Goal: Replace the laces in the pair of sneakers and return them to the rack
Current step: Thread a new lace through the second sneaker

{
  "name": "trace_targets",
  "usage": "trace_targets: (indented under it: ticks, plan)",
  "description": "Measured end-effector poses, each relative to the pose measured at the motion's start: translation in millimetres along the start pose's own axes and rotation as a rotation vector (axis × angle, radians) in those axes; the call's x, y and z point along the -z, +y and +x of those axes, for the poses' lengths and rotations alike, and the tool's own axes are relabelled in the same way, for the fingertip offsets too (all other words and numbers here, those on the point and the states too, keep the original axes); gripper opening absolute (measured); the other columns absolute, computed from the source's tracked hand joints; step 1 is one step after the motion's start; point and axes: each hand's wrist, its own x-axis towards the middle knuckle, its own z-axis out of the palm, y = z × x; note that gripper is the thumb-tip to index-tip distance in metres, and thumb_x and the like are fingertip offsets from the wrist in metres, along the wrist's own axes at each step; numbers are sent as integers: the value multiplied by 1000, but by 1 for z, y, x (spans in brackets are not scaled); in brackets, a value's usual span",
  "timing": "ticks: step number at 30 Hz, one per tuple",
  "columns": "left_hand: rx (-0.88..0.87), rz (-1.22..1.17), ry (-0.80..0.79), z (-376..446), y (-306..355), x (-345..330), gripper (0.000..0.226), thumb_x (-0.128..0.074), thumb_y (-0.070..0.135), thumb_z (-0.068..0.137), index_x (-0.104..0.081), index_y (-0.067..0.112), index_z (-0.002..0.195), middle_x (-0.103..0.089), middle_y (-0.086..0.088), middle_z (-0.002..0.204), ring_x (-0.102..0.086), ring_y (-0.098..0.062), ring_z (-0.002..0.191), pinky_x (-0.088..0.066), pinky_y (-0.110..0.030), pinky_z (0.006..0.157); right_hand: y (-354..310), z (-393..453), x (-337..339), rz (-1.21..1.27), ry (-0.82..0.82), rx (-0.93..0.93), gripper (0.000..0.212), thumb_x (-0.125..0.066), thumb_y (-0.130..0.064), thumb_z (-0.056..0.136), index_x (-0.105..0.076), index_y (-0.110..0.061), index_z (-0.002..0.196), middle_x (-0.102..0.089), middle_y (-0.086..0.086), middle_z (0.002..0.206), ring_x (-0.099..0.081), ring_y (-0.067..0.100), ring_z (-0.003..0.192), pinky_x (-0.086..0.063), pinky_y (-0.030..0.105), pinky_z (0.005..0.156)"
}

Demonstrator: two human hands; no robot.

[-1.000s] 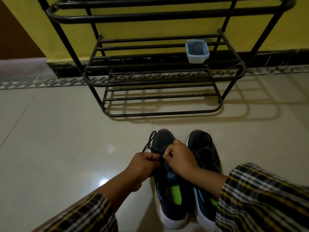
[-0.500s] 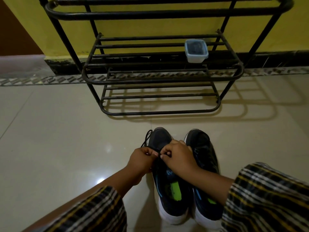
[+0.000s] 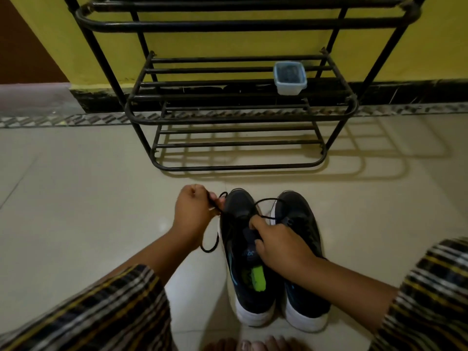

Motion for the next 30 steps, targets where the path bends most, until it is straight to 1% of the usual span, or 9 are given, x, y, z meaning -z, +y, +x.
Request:
trace_targets:
  ticks: [4, 7, 11, 13, 17, 20, 24, 27, 30]
  plan:
    - [-179, -9, 123, 1, 20, 15, 24, -30, 13, 101, -42, 15, 80, -47, -1, 70, -39, -9, 51, -38, -21, 47, -2, -16, -8, -65, -65, 44, 38, -43, -20, 94, -37, -22, 131, -57, 11, 111, -58, 32, 94, -45, 35, 68]
    - [-436, 342, 148, -7, 19, 32, 18, -38, 23, 100, -50, 21, 87, -57, 3, 78, -47, -8, 58, -37, -23, 55, -7, -26, -11, -115, -138, 73, 37, -46, -23, 95, -36, -18, 130, -48, 10, 121, -53, 30, 103, -39, 32, 70]
    - [-338, 1235, -229, -24, -20, 55, 27, -53, 37, 93, -62, 15, 106, -67, 2, 100, -62, -19, 94, -48, -30, 80, -12, -32, -9, -118, -176, 47, 37, -51, -21, 94, -38, -14, 128, -50, 12, 121, -54, 31, 105, -47, 36, 77]
    - [-266, 1424, -384, -31, -40, 61, 21, -55, 31, 92, -68, 16, 101, -70, 0, 98, -63, -20, 96, -49, -29, 81, -13, -32, -8, -119, -191, 42, 36, -53, -20, 93, -39, -13, 126, -52, 13, 119, -54, 32, 105, -49, 38, 80]
    - [-390, 1105, -160, -30, -35, 66, 18, -52, 15, 94, -70, 17, 91, -69, 7, 85, -61, -9, 82, -39, -9, 67, -13, -31, -6, -93, -218, 34, 33, -55, -19, 92, -41, -11, 120, -54, 15, 115, -55, 32, 105, -50, 43, 82]
    - [-446, 637, 44, -28, -8, 66, 24, -44, 16, 99, -67, 19, 91, -65, 10, 84, -56, -4, 76, -40, -20, 68, -14, -30, -8, -77, -220, 31, 30, -52, -17, 92, -41, -10, 120, -54, 15, 112, -55, 32, 103, -50, 41, 80]
    - [-411, 212, 16, -33, 21, 59, 32, -29, 17, 104, -52, 21, 82, -67, 3, 84, -64, -6, 85, -49, -30, 81, -15, -29, -10, -79, -211, 37, 25, -49, -11, 90, -42, -9, 115, -55, 15, 105, -57, 32, 93, -49, 37, 69]
    - [-239, -99, -19, -36, 35, 54, 32, -26, 17, 104, -48, 17, 82, -48, 5, 56, -55, -11, 56, -52, -28, 61, -17, -28, -10, -120, -239, 53, 22, -49, -11, 90, -42, -8, 111, -55, 16, 105, -57, 32, 92, -49, 38, 70]
    - [-119, 7, 61, -28, 25, 58, 29, -30, 13, 100, -50, 15, 80, -36, 6, 48, -27, -8, 42, -25, -17, 40, -19, -27, -10, -131, -248, 47, 24, -49, -12, 90, -43, -7, 112, -54, 16, 108, -57, 32, 95, -46, 35, 69]
